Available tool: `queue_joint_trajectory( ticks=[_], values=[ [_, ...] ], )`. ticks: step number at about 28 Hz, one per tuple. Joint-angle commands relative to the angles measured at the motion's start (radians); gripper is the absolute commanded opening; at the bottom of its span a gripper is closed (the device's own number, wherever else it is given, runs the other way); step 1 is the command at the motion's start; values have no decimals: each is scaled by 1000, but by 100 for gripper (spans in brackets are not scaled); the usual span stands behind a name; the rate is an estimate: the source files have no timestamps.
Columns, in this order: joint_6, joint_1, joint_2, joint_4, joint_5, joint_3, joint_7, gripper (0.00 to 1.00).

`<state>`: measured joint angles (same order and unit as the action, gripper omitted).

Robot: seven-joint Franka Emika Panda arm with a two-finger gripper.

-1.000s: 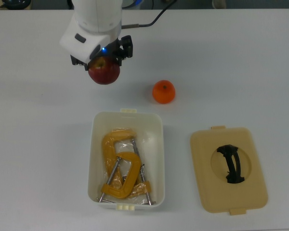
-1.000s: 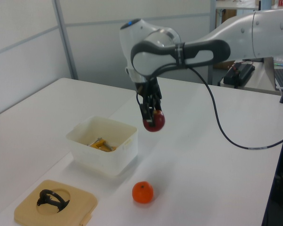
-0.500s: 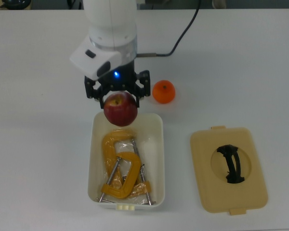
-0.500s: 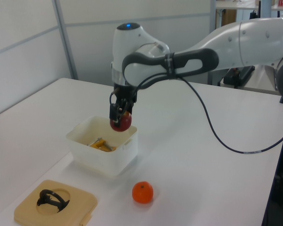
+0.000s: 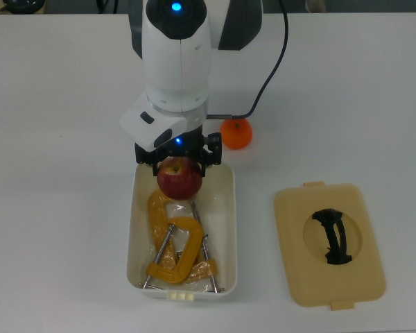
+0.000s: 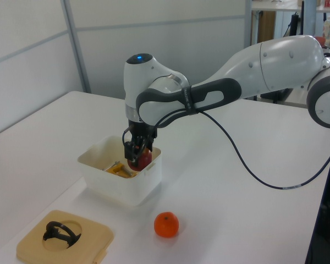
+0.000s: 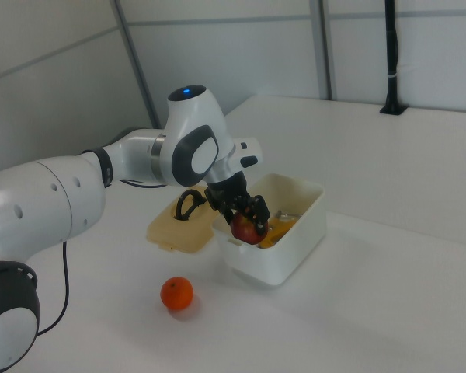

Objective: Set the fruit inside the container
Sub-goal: 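Lower the apple into the container and open the gripper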

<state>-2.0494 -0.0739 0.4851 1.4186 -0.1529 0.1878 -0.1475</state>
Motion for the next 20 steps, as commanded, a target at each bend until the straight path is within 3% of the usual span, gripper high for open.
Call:
queue_joint_trajectory(
  ticks=[1,6,11,15,20],
  values=[
    [-2,5,-20,-4,-16,-1,-30,100],
    [23,-1,-66,-4,1,-1,-27,100],
    [205,-1,-115,-4,3,4,6,100],
    [423,0,-117,0,0,51,146,100],
    [531,3,-105,25,0,96,209,100]
  ],
)
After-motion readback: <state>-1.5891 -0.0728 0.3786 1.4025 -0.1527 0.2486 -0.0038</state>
